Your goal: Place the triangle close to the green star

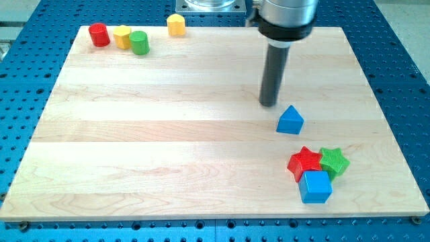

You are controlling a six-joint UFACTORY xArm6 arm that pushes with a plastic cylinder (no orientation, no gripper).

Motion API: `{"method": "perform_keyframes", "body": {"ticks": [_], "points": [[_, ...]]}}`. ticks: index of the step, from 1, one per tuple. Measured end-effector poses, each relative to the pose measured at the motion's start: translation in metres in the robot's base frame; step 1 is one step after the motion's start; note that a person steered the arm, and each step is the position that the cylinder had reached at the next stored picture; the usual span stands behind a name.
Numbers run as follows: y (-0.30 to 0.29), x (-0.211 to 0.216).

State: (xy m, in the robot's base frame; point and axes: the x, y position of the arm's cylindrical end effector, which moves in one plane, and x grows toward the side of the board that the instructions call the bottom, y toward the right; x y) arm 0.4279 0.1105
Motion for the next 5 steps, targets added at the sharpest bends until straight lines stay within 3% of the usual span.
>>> {"method": "perform_keyframes", "body": {"ticks": [2, 4, 5], "points": [[0.015, 0.080], [0.019, 0.014], [0.023, 0.040]]}}
